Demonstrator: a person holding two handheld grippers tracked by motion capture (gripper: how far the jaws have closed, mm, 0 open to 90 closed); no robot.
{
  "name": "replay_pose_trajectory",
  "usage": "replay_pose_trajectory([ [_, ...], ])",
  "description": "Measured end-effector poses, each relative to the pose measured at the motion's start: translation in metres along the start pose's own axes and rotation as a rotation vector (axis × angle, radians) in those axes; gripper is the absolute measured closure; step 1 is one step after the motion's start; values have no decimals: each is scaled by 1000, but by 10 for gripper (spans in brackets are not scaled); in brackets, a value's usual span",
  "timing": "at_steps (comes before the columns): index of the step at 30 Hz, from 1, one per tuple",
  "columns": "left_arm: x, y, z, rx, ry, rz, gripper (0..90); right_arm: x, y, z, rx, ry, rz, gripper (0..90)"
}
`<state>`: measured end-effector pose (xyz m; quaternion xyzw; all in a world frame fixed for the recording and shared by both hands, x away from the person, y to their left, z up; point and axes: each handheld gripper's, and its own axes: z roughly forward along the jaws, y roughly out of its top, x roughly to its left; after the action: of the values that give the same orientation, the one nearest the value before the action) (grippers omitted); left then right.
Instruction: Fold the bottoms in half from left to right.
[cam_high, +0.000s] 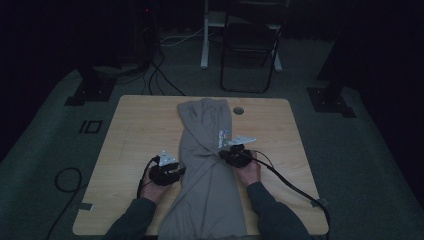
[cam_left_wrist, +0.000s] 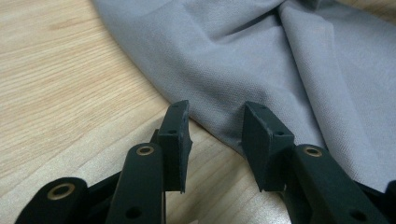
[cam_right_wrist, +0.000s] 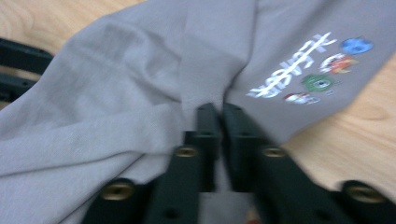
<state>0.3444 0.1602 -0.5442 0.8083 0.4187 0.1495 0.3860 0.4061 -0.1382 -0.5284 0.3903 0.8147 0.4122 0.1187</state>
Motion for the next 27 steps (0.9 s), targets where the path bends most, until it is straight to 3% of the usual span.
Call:
replay_pose_trajectory([
  [6,1,0,0,-1,-3,-9,621,-4,7,-16,-21,-9,-9,883],
  [7,1,0,0,-2,0,-10,620,-3,6,-16,-15,10,-2,801],
  [10,0,0,0,-2,6,-9,618,4,-1,-9,20,32,-6,700],
  [13,0,0,0,-1,10,-10,617,12,-10,2,47,-9,-28,615],
  [15,0,0,0,-1,11,-9,616,11,-13,8,50,-16,-15,587],
  [16,0,0,0,-1,11,-9,616,11,-13,8,50,-16,-15,587],
  [17,0,0,0,-2,12,-10,615,7,-10,10,40,-38,20,608],
  [19,0,0,0,-2,11,-12,614,3,-8,8,47,-61,27,748],
  [20,0,0,0,-2,12,-11,614,3,-8,8,47,-61,27,748],
  [21,0,0,0,-2,13,-9,614,2,-6,6,42,-66,24,831],
  [22,0,0,0,-2,13,-9,614,2,-6,6,42,-66,24,831],
  [23,0,0,0,0,16,-6,613,-1,-1,-4,11,-70,15,894],
  [27,0,0,0,1,19,-4,611,-10,8,-17,-24,-79,50,894],
])
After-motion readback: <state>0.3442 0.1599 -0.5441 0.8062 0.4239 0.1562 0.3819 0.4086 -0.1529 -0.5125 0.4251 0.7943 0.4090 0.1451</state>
